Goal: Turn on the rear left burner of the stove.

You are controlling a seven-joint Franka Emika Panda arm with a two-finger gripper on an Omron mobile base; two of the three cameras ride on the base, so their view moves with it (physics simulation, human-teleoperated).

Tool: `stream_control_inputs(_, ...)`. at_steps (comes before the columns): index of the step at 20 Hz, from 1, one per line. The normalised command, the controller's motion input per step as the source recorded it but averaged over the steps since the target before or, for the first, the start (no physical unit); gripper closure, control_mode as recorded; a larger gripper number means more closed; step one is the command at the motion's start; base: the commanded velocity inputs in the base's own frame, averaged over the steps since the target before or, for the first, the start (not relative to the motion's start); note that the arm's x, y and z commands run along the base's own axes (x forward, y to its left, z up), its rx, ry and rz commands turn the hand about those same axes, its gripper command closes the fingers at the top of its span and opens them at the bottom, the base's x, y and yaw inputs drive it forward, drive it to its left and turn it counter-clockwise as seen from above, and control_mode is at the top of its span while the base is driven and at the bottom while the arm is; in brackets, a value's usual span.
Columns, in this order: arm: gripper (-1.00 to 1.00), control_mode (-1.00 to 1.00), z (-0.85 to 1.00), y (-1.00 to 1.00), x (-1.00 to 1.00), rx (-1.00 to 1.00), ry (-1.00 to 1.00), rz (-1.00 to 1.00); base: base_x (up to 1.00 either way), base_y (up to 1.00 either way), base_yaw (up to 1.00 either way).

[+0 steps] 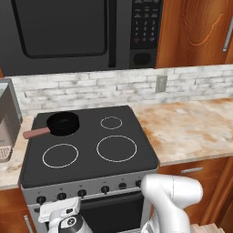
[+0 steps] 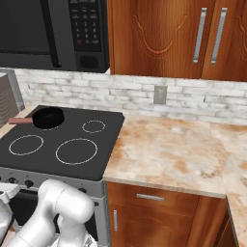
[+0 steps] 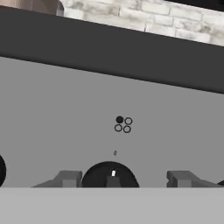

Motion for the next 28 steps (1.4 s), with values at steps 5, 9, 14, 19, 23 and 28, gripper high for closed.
stream_control_inputs(5, -1.0, -1.0, -0.37, 0.21, 0.25, 0.0, 0.0, -0.01, 0.0, 0.0, 0.0)
stream_control_inputs(9, -1.0, -1.0, -0.34, 0.14, 0.27, 0.0, 0.0, -0.01, 0.0, 0.0, 0.0)
stream_control_inputs(14, 1.0, -1.0, -0.32, 0.03, 0.25, 0.0, 0.0, -0.01, 0.0, 0.0, 0.0)
stream_control_inputs(19, 1.0, -1.0, -0.31, 0.0, 0.25, 0.0, 0.07, 0.0, 0.0, 0.0, 0.0)
stream_control_inputs(23, 1.0, -1.0, -0.23, 0.0, 0.21, 0.0, 0.1, 0.0, 0.0, 0.0, 0.0)
stream_control_inputs(28, 1.0, -1.0, -0.19, 0.0, 0.09, 0.0, 0.12, 0.0, 0.0, 0.0, 0.0)
